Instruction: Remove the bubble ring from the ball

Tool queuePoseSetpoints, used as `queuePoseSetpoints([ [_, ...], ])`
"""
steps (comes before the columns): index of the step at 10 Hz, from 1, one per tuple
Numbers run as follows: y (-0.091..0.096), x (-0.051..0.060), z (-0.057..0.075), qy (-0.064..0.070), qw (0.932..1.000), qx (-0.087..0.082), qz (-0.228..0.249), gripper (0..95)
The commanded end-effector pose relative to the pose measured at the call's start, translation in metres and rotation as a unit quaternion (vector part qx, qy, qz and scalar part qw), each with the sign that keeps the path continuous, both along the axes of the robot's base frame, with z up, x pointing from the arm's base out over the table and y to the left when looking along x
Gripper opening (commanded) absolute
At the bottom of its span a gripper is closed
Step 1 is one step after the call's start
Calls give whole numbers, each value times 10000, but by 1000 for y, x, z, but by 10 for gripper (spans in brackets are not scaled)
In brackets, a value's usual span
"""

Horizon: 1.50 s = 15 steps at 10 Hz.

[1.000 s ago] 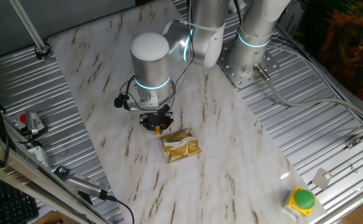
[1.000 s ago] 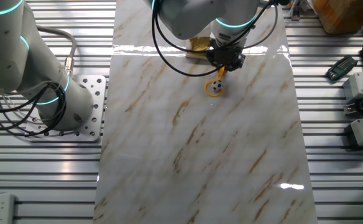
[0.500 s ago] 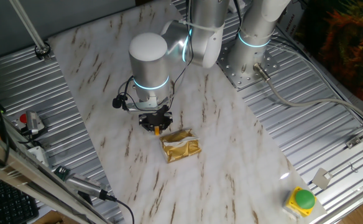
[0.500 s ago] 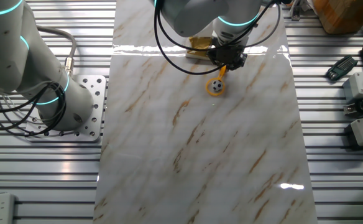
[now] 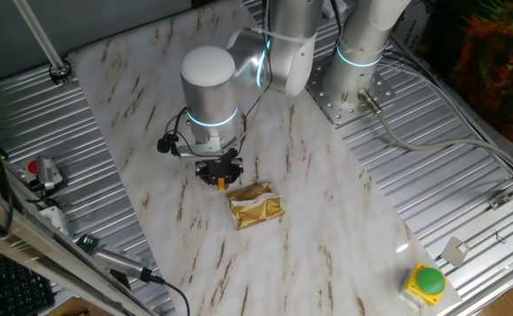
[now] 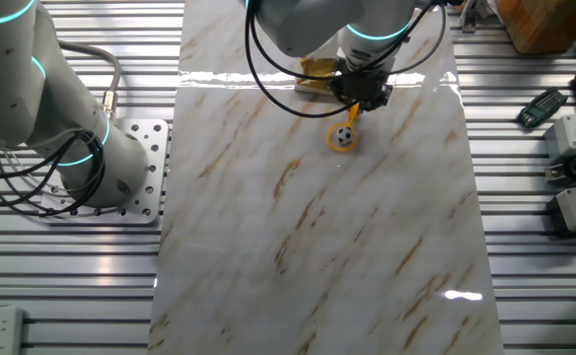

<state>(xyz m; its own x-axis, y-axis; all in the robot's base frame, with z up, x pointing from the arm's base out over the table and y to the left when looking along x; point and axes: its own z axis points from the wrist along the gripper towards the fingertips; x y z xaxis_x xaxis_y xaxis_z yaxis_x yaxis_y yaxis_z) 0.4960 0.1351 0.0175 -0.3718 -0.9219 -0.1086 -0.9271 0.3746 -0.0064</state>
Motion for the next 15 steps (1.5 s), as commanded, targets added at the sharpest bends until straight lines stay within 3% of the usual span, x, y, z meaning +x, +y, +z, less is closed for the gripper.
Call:
queuePoseSetpoints([
  [1,0,0,0,11,10000,5,2,0],
  [15,1,-1,4,58,9999,-67,-47,0],
])
